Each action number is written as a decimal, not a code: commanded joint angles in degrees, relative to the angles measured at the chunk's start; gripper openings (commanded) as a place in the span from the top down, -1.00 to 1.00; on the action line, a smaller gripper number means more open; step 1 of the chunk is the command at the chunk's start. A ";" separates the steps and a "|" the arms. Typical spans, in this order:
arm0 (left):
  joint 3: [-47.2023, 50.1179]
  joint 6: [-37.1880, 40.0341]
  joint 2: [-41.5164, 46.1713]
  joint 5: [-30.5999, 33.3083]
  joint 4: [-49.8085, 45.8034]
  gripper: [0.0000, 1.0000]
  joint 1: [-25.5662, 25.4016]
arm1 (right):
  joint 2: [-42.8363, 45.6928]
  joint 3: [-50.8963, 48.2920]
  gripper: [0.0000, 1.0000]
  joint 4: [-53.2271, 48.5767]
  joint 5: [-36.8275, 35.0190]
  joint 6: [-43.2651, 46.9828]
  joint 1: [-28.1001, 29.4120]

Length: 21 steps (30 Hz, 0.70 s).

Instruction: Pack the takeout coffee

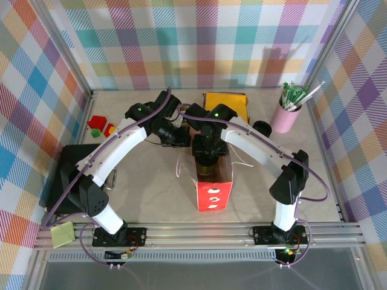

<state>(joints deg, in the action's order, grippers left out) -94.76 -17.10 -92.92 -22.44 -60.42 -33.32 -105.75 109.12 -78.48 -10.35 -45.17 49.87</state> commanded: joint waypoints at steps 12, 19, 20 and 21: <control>2.12 0.05 0.12 -1.47 1.45 1.00 1.15 | -3.47 0.82 -0.08 0.69 -0.49 0.61 -1.35; 2.30 -0.01 -0.11 -1.89 1.88 1.00 1.24 | -3.49 -1.60 -0.08 3.21 0.03 0.78 -1.96; 2.39 0.04 -0.15 -1.91 1.91 1.00 1.24 | -3.57 -1.72 -0.08 3.41 0.07 0.95 -2.13; 2.36 0.02 -0.23 -1.91 1.90 1.00 1.32 | -3.79 -1.57 -0.08 3.35 0.15 1.16 -2.23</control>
<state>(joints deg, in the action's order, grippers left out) -93.19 -17.10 -92.92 -23.09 -58.74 -32.42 -108.20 108.42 -76.42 -10.33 -44.51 48.40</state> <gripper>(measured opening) 0.050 0.639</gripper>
